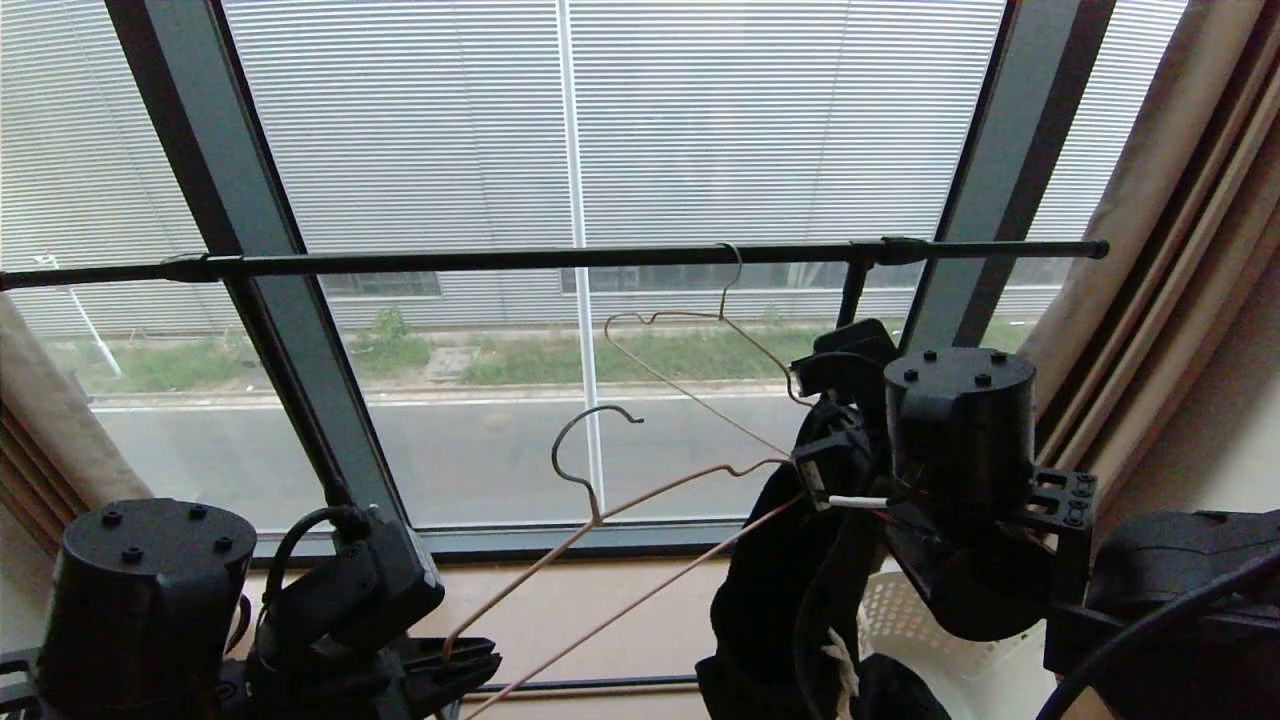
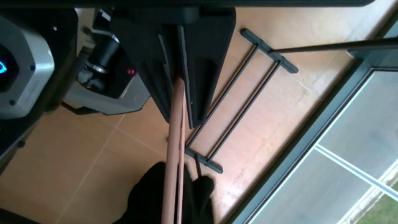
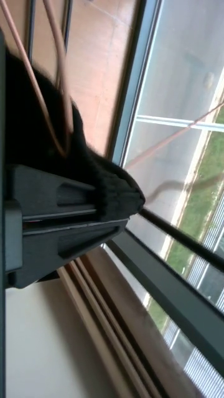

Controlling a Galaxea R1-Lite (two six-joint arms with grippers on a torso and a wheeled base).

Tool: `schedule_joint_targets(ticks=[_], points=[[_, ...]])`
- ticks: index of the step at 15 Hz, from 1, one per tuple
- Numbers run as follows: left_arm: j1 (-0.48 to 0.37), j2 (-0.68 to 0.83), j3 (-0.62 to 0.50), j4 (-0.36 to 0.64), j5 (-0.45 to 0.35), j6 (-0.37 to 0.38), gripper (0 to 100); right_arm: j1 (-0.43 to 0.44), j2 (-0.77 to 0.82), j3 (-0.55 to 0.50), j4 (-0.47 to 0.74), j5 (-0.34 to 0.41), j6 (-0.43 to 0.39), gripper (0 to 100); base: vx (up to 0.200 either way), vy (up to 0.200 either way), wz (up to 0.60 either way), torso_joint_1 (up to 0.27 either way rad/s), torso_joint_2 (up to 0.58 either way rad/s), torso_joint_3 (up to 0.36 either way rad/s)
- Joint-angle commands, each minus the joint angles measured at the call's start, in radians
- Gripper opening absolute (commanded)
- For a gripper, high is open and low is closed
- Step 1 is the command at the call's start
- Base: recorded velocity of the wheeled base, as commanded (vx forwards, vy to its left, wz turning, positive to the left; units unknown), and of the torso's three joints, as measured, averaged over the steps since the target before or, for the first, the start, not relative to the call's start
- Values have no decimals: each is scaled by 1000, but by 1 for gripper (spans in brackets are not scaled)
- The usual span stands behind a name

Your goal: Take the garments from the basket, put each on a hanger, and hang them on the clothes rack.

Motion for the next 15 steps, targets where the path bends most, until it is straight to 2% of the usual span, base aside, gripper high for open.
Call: schedule_joint_targets(ticks=[1, 4, 10, 12, 13, 15], points=[[-5, 57, -5, -32, 2, -7, 0, 16, 2, -6, -1, -7, 1, 0, 0, 0, 0, 0, 0, 0], [-11, 91, -5, -70, 4, -21, 0, 31, 1, -10, -9, -37, 1, 0, 0, 0, 0, 0, 0, 0], [-38, 114, -4, -99, 4, -35, 0, 50, -4, -36, -15, -49, 7, 0, 0, 0, 0, 0, 0, 0], [-38, 125, -5, -102, 4, -36, 0, 102, -13, -36, -13, -54, 7, 0, 0, 0, 0, 0, 0, 0], [-40, 126, -2, -114, 5, -45, 0, 140, -15, -38, -13, -89, 7, 0, 0, 0, 0, 0, 0, 0], [-42, 132, -4, -121, 25, -47, 0, 166, -18, -44, -15, -100, 7, 0, 0, 0, 0, 0, 0, 0]])
